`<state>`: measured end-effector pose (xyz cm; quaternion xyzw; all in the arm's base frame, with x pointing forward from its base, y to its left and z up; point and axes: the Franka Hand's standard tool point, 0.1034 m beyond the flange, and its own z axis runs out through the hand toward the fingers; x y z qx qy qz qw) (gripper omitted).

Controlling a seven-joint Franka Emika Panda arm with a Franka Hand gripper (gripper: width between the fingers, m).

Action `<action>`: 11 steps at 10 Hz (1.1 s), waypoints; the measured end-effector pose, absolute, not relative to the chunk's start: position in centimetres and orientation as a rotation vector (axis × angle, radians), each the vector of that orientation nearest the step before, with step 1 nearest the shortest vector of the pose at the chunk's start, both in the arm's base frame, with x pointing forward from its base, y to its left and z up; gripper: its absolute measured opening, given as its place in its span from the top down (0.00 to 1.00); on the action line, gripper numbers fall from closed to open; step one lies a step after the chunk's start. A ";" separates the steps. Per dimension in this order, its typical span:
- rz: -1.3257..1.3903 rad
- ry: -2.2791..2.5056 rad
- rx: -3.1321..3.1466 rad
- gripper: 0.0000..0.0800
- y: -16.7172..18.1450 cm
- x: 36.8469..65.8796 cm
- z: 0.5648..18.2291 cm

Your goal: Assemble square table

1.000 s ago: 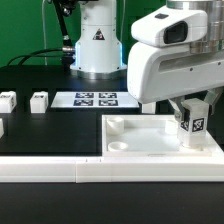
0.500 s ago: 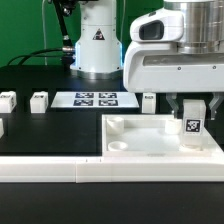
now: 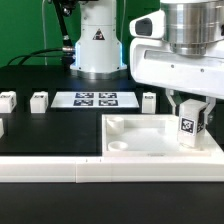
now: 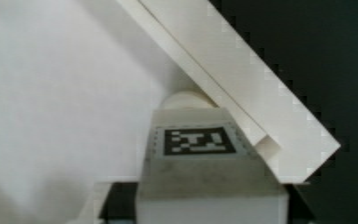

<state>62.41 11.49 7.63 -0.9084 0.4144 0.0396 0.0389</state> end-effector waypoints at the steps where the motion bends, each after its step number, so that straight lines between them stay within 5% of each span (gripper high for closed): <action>1: 0.127 1.386 -2.733 0.64 11.5 62.4 7.6; 3: 0.130 1.451 -2.701 0.64 11.5 62.4 7.6; 4: 0.130 1.430 -2.711 0.54 11.6 62.4 7.6; 5: 0.127 1.363 -2.742 0.30 11.6 62.4 7.6; 11: 0.086 0.526 -3.011 0.19 12.1 62.3 7.6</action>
Offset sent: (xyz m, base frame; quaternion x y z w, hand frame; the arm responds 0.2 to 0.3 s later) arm 0.0000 0.0000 0.0000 0.0000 0.0000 0.0650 0.9979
